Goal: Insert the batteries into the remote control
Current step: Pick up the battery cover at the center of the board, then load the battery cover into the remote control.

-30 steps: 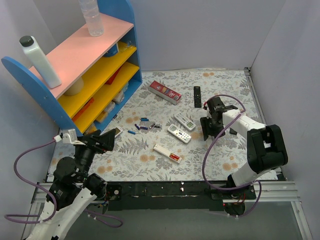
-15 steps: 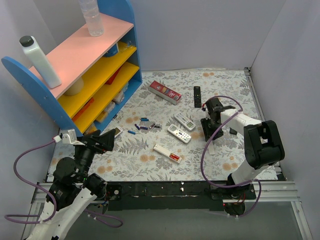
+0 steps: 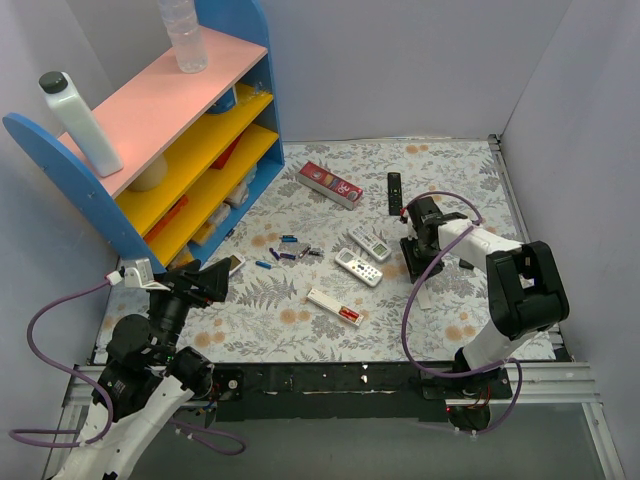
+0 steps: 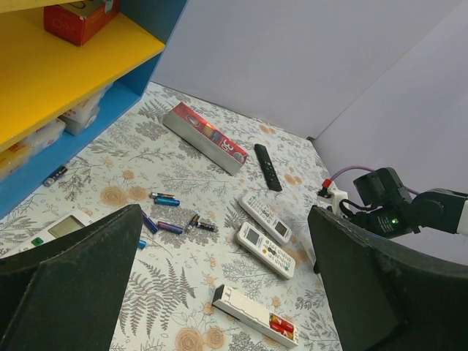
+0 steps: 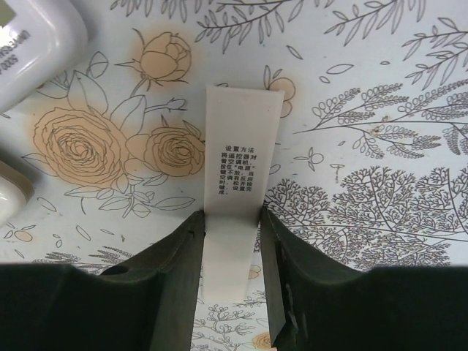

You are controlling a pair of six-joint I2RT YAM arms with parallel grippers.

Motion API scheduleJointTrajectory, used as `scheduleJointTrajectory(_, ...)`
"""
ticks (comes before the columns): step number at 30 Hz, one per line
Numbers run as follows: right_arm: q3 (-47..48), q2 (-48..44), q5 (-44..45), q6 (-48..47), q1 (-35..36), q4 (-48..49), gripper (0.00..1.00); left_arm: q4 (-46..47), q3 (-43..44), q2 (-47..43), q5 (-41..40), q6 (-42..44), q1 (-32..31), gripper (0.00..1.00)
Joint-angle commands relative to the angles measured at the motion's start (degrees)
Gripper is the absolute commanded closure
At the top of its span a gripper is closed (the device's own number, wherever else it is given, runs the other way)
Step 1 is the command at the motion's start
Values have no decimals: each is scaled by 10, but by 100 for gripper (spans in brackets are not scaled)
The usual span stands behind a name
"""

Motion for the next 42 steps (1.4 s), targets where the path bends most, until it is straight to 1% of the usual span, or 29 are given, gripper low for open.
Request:
scheduleJointTrajectory(1,-24,26,1,14,24,6,56,-12,-2,3,-10,4,-1,2)
scheduleJointTrajectory(4,-26,33,7,15,27,7,57,-13,-1,3,-12,3,-1,2)
scheduleJointTrajectory(5,-25,34,3,14,28,7,63,-13,-1,3,-12,3,-1,2)
scheduleJointTrajectory(9,-25,22,-10,13,31,6,80,-14,-1,3,-14,2,-1,2)
scheduleJointTrajectory(19,2,-59,-10,15,58,-27,80,-14,0,9,-16,2,-1,2)
scheduleJointTrajectory(28,54,-98,11,17,129,-72,80,-17,0,12,-20,2,-1,2)
scheduleJointTrajectory(33,96,-101,11,16,201,-95,81,-15,0,14,-20,2,-1,2)
scheduleJointTrajectory(38,139,-70,8,9,276,-112,81,-17,-1,15,-21,2,-1,2)
scheduleJointTrajectory(42,169,-37,3,-5,321,-117,81,-18,0,14,-22,1,-1,2)
